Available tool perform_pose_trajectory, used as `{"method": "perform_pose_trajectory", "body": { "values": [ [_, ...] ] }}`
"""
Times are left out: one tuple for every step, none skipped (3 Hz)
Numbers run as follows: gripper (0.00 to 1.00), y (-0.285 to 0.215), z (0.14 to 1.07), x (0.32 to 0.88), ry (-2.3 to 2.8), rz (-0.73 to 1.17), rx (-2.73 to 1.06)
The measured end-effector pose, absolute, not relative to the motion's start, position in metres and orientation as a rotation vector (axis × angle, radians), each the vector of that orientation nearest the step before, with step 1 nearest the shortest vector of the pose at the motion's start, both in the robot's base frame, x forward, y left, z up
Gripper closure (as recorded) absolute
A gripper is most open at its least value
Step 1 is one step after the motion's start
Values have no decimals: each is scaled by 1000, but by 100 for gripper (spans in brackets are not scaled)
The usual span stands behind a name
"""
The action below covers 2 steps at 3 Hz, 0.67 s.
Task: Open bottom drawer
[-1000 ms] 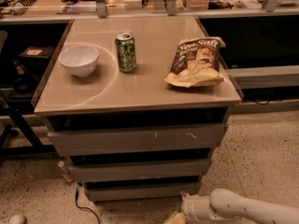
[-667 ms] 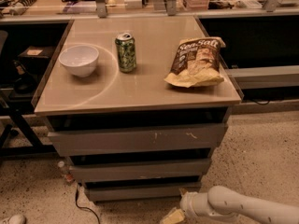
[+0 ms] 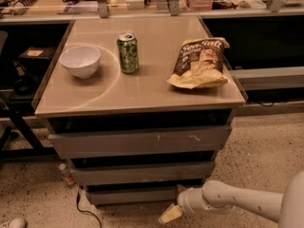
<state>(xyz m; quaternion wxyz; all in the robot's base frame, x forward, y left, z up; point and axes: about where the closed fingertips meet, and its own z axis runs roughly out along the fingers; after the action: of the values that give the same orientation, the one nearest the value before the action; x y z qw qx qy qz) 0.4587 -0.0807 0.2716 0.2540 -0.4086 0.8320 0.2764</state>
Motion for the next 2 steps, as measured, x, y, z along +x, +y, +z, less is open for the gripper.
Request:
{"method": "perform_pose_trajectory", "body": {
  "values": [
    [0,-77,252,465,2310,666,-1114],
    [0,-80,244,468,2310,656,-1105]
  ]
}}
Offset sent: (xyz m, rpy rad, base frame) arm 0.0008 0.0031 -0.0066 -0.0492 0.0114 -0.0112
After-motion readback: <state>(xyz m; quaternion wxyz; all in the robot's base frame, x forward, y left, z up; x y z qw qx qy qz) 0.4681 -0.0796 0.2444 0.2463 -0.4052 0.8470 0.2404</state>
